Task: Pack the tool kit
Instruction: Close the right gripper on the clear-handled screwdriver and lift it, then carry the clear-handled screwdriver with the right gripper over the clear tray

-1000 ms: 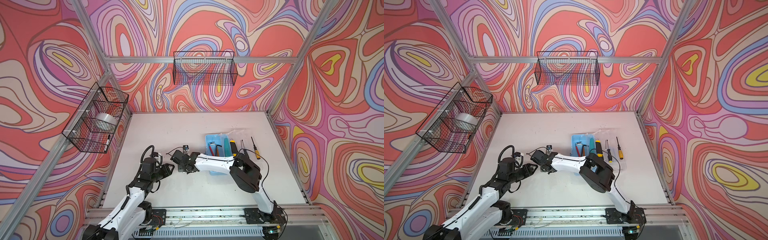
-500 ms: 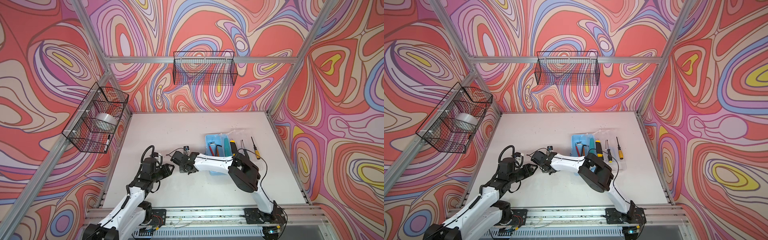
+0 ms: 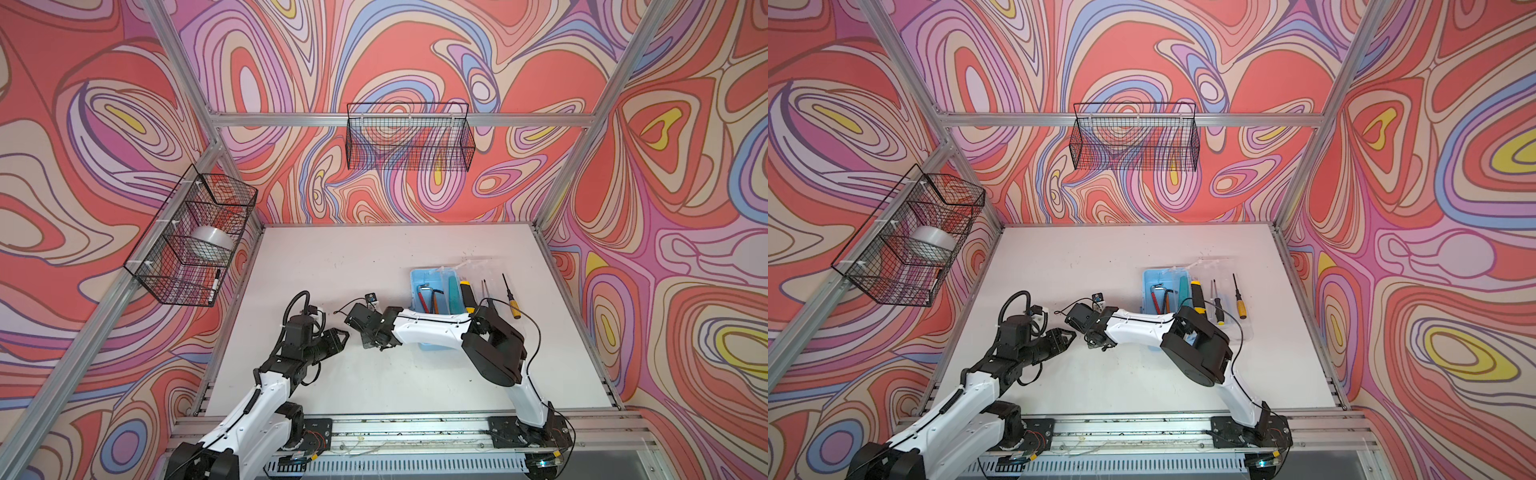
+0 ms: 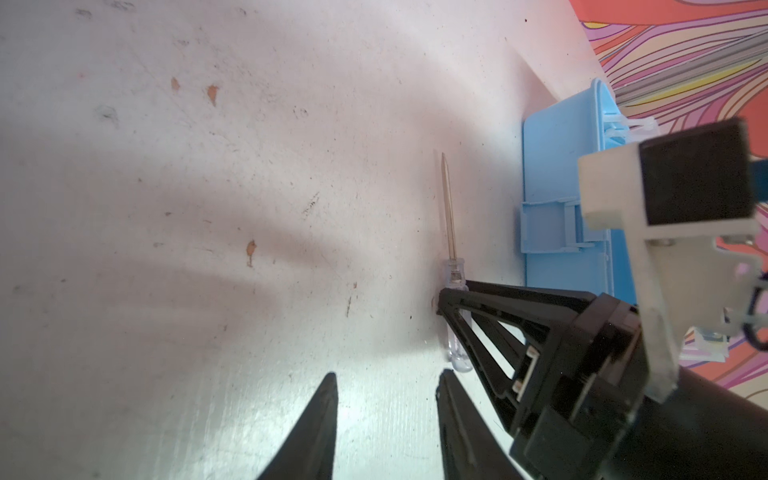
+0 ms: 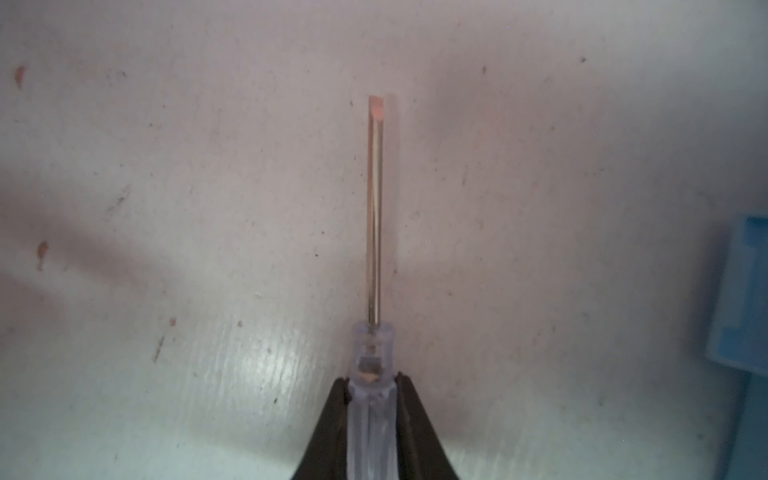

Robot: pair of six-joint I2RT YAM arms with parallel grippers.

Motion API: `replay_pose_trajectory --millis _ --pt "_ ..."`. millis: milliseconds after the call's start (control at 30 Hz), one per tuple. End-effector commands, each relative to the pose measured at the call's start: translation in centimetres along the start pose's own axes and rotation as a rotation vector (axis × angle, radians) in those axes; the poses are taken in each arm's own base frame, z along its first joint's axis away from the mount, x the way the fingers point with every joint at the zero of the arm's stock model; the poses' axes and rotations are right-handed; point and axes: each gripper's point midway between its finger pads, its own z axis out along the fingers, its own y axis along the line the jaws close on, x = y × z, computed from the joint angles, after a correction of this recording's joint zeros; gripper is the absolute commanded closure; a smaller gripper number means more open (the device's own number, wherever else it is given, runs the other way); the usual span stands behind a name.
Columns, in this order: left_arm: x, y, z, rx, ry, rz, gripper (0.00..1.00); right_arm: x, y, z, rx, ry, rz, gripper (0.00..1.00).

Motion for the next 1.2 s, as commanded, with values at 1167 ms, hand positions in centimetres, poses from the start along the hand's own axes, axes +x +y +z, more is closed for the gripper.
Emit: replay_pose_trajectory --millis 1167 --pt "0.1 -0.7 0.0 0.05 0.0 0.009 0.6 -0.8 -36.1 -17.1 0.476 -0.073 0.182 1.0"
